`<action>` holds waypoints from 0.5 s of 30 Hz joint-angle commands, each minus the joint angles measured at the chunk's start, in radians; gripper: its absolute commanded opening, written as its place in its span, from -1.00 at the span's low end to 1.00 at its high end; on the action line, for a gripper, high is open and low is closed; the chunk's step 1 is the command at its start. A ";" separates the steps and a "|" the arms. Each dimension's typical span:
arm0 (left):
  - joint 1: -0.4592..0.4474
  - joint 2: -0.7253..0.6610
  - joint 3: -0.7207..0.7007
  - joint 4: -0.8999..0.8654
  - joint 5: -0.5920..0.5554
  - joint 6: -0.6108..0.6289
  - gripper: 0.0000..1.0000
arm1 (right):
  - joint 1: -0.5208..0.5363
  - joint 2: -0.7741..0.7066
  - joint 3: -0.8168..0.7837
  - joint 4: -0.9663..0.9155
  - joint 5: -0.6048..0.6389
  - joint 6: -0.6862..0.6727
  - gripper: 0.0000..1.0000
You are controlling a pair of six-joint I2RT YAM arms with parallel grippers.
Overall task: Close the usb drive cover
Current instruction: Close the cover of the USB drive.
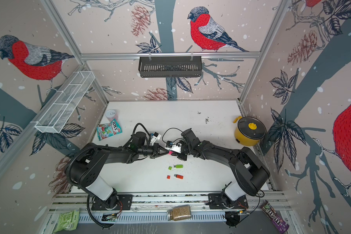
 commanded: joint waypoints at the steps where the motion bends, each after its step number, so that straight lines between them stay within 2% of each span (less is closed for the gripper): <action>1: -0.016 0.011 0.013 -0.047 0.039 0.034 -0.84 | 0.007 0.007 0.023 0.219 -0.092 0.026 -0.64; 9: -0.016 0.030 0.094 -0.151 0.004 0.095 -0.76 | -0.016 0.017 -0.031 0.151 -0.026 0.009 -0.63; 12: -0.012 0.030 0.097 -0.157 0.002 0.102 -0.50 | -0.036 0.001 -0.058 0.144 -0.019 0.011 -0.63; 15: 0.001 -0.010 0.082 -0.165 -0.022 0.110 -0.09 | -0.050 -0.012 -0.064 0.119 0.004 -0.003 -0.63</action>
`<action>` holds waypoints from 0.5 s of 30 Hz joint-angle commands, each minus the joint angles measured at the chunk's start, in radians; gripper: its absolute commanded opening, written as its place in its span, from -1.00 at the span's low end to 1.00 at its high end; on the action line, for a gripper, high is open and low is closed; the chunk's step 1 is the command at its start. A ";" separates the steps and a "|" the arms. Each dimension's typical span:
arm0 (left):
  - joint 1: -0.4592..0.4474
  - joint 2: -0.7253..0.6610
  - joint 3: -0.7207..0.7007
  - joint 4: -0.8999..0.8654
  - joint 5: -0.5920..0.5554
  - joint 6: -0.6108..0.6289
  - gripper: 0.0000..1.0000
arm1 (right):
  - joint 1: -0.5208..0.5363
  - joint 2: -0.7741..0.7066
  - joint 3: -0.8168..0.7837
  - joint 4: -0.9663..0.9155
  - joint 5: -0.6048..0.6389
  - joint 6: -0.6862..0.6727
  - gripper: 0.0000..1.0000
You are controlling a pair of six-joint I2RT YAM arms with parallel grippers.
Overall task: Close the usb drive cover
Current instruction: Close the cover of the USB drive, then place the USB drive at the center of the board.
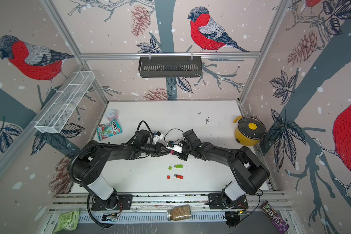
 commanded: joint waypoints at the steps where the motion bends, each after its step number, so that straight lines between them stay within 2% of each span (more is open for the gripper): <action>1: 0.013 -0.052 -0.012 -0.015 -0.009 0.031 -0.02 | -0.009 -0.012 0.000 0.018 0.006 -0.013 -0.63; 4: 0.025 -0.108 -0.025 -0.049 -0.041 0.049 0.08 | -0.028 -0.006 0.020 -0.011 0.023 -0.019 -0.63; 10: 0.062 -0.202 -0.068 -0.095 -0.100 0.070 0.10 | -0.066 0.024 0.066 -0.095 0.096 -0.039 -0.60; 15: 0.085 -0.217 -0.100 -0.066 -0.102 0.050 0.10 | -0.077 0.070 0.114 -0.166 0.163 -0.048 -0.59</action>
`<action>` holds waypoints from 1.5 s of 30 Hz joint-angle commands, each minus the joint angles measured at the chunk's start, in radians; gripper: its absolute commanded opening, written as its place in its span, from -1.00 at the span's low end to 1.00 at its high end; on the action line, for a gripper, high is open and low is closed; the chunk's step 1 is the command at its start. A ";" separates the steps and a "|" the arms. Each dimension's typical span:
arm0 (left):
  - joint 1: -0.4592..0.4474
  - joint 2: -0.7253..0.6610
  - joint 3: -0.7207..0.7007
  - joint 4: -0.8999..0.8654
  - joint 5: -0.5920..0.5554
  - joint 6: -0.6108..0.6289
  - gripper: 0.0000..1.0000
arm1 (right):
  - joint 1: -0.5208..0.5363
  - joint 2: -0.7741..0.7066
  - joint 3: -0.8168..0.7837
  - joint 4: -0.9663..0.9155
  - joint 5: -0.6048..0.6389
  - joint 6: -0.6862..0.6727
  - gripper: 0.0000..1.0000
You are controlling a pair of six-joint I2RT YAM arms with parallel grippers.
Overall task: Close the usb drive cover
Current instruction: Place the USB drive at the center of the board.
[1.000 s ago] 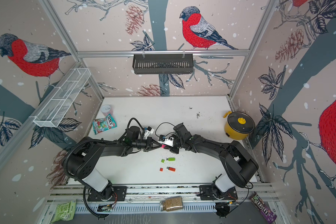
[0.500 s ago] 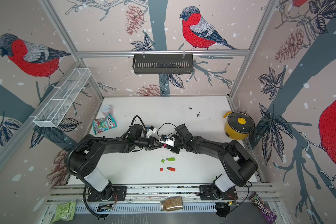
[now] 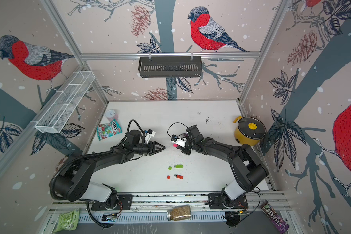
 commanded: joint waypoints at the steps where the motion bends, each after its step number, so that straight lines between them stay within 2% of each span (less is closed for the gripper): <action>1: 0.006 -0.005 -0.008 0.010 -0.009 0.007 0.10 | 0.001 0.024 0.030 -0.067 0.061 -0.014 -0.59; 11: 0.006 0.024 -0.014 0.019 -0.006 -0.003 0.10 | 0.012 0.095 0.086 -0.152 0.144 -0.004 -0.57; 27: 0.006 0.021 -0.017 0.015 -0.009 -0.003 0.10 | 0.020 0.142 0.105 -0.154 0.180 0.025 -0.53; 31: 0.006 0.021 -0.016 0.013 -0.010 -0.003 0.10 | 0.018 0.147 0.104 -0.156 0.195 0.029 -0.45; 35: 0.006 0.016 -0.018 0.014 -0.010 -0.003 0.10 | 0.018 0.138 0.101 -0.153 0.195 0.025 -0.29; 45: 0.007 -0.023 -0.028 -0.012 -0.040 0.001 0.10 | 0.042 -0.020 0.026 -0.098 0.170 0.009 -0.23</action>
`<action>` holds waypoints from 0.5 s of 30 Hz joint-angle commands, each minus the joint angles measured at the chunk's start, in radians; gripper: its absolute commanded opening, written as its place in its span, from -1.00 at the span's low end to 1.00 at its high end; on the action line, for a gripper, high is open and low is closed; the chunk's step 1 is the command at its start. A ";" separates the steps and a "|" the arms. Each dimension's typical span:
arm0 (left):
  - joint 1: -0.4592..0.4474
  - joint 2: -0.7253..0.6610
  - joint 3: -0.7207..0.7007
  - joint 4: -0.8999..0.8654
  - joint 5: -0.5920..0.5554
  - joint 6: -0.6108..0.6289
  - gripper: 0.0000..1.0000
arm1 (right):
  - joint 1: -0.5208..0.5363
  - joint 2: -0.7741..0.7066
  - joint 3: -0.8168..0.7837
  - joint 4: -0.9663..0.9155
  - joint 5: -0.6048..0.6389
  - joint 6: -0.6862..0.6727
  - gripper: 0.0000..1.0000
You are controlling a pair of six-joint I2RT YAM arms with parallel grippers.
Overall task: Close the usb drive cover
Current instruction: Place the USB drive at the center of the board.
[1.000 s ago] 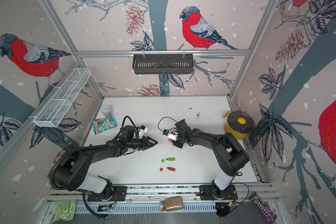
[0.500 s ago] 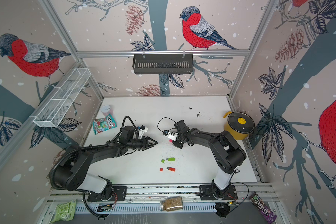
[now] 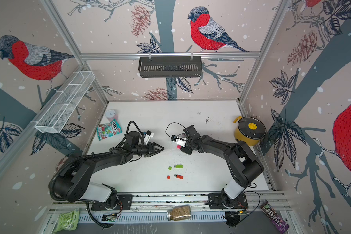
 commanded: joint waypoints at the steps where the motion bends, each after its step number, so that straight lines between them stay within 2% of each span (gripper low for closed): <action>1: 0.003 -0.014 -0.007 -0.010 -0.018 0.009 0.10 | 0.026 -0.056 -0.029 0.022 -0.027 -0.005 -0.23; 9: 0.034 -0.096 -0.050 -0.003 -0.041 -0.004 0.10 | 0.210 -0.173 -0.157 0.109 -0.010 0.070 -0.22; 15: 0.064 -0.152 -0.087 -0.008 -0.051 -0.012 0.11 | 0.312 -0.154 -0.187 0.157 0.001 0.104 -0.20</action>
